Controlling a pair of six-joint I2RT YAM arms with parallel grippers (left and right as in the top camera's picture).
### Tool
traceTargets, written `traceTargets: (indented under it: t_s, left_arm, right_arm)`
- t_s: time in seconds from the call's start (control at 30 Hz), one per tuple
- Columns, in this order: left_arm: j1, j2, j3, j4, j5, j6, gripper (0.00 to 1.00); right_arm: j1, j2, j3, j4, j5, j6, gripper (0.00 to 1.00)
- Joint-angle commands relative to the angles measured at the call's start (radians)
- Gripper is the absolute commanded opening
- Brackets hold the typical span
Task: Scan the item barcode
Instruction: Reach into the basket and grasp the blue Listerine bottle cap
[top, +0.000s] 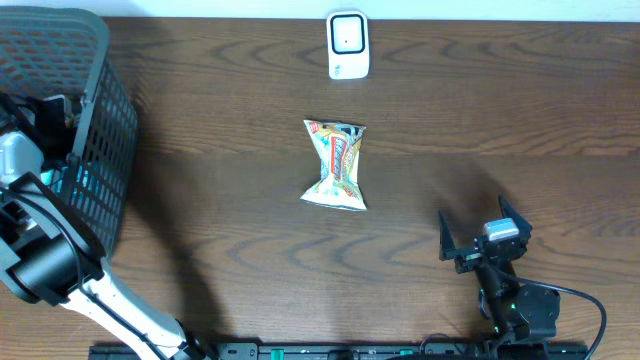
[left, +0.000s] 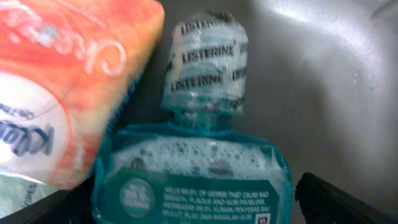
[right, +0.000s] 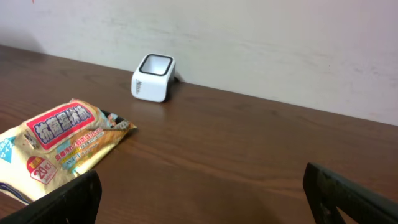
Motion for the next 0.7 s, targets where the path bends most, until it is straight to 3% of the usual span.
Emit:
traceTargets:
  t_s: [0.0,0.1,0.27,0.43,0.67]
  left_arm:
    - [-0.002,0.058,-0.003,-0.022,-0.008,0.006,0.98]
    - [-0.002,0.061,-0.010,-0.037,-0.009,0.006,0.99]
    - [-0.002,0.061,-0.011,-0.043,-0.009,0.006,0.67]
    - [-0.002,0.060,-0.010,-0.044,-0.009,-0.006,0.59]
    - [-0.002,-0.016,-0.006,-0.047,-0.009,-0.014,0.57]
  right_arm:
    - [0.005,-0.005,-0.001,-0.004,-0.003,-0.004,0.99]
    - [0.005,-0.005,-0.001,-0.004,-0.003,-0.004,0.99]
    - [0.005,-0.005,-0.001,-0.004,-0.003,-0.004,0.99]
    - [0.005,-0.005,-0.001,-0.004,-0.003,-0.004,0.99]
    - [0.005,-0.005,-0.001,-0.004,-0.003,-0.004,0.99]
